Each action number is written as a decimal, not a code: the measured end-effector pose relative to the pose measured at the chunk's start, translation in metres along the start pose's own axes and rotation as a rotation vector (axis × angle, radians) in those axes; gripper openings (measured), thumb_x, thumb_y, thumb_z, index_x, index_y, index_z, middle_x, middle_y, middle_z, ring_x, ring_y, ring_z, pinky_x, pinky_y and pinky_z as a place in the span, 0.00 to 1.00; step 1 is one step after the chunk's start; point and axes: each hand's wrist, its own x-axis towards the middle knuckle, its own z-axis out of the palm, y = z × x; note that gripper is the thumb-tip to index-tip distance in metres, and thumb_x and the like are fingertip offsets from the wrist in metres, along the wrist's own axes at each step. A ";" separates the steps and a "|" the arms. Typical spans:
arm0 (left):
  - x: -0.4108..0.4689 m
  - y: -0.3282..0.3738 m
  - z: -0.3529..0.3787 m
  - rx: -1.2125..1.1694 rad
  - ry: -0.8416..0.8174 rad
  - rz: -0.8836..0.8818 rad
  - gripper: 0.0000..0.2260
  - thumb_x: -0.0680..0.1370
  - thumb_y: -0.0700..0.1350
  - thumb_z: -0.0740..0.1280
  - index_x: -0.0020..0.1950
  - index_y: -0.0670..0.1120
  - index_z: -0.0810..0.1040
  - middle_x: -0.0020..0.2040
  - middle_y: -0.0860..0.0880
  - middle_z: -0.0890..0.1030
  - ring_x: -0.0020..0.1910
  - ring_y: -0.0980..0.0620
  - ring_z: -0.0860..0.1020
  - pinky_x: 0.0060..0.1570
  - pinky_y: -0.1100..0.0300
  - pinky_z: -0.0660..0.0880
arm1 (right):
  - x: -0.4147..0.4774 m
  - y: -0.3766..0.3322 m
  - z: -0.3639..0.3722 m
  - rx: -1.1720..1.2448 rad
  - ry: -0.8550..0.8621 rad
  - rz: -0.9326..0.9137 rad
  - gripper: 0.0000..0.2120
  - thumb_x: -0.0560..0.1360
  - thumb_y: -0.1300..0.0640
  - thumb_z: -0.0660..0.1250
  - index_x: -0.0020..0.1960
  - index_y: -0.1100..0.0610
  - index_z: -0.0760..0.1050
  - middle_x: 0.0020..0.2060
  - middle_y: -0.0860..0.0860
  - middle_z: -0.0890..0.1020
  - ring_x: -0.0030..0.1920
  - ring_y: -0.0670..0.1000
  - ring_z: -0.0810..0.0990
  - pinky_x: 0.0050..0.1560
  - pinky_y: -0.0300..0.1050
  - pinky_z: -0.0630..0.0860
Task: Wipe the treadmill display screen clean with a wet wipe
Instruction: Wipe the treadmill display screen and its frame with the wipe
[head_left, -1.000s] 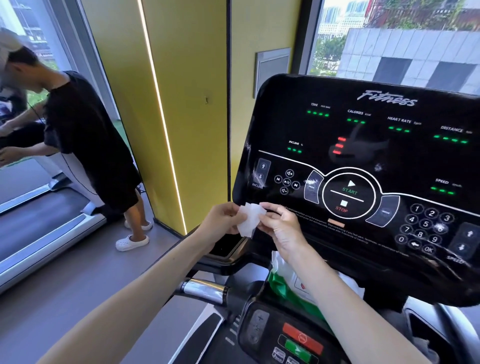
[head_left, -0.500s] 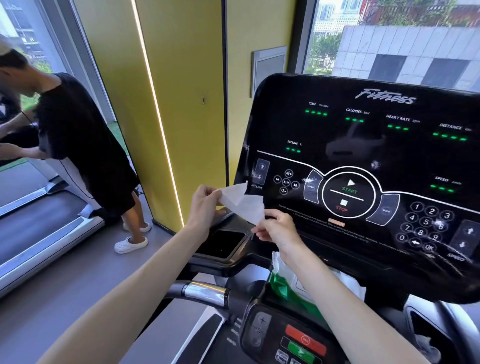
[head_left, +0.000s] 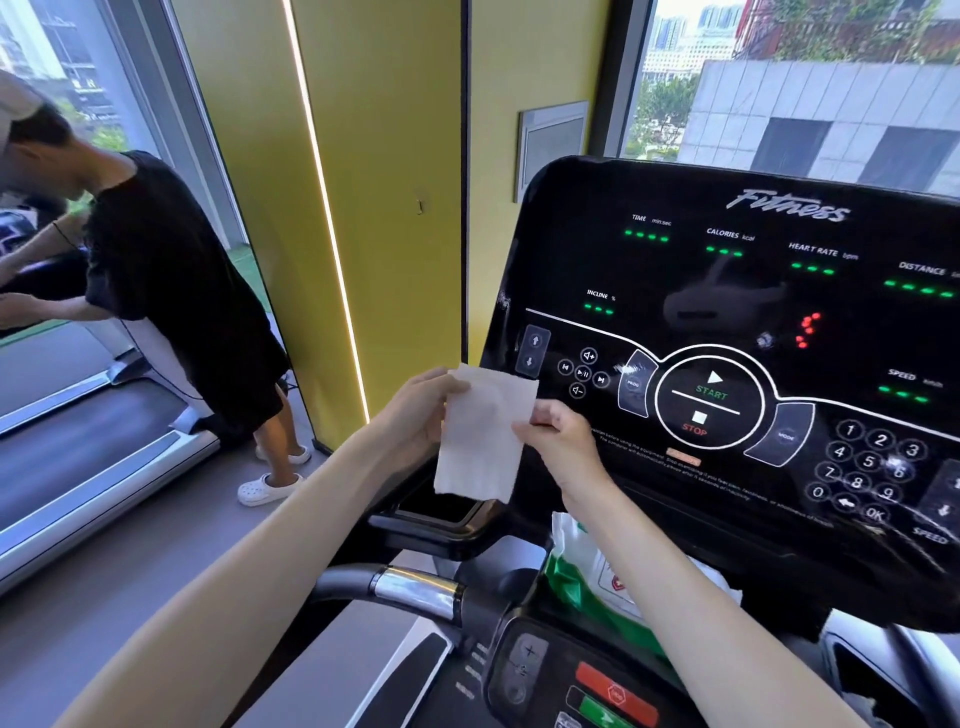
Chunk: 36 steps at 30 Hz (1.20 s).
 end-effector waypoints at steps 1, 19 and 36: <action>0.000 -0.001 0.000 -0.044 0.001 -0.007 0.07 0.79 0.40 0.59 0.55 0.40 0.73 0.48 0.43 0.80 0.44 0.48 0.80 0.42 0.53 0.79 | -0.001 -0.001 0.001 0.016 0.021 -0.034 0.06 0.73 0.64 0.67 0.50 0.61 0.78 0.44 0.55 0.81 0.41 0.45 0.76 0.37 0.29 0.72; 0.006 -0.025 -0.003 0.513 0.100 0.156 0.24 0.70 0.31 0.71 0.62 0.49 0.73 0.57 0.47 0.73 0.37 0.55 0.76 0.47 0.59 0.77 | 0.010 -0.002 -0.004 -0.359 -0.057 -0.142 0.20 0.67 0.67 0.72 0.56 0.54 0.77 0.46 0.47 0.79 0.46 0.44 0.77 0.47 0.33 0.74; -0.004 -0.032 -0.027 0.900 0.076 0.396 0.05 0.73 0.39 0.67 0.45 0.48 0.76 0.44 0.49 0.78 0.42 0.54 0.74 0.42 0.63 0.71 | 0.009 0.010 0.035 -0.540 0.047 -0.190 0.08 0.70 0.53 0.70 0.35 0.56 0.80 0.28 0.46 0.80 0.32 0.44 0.76 0.31 0.35 0.69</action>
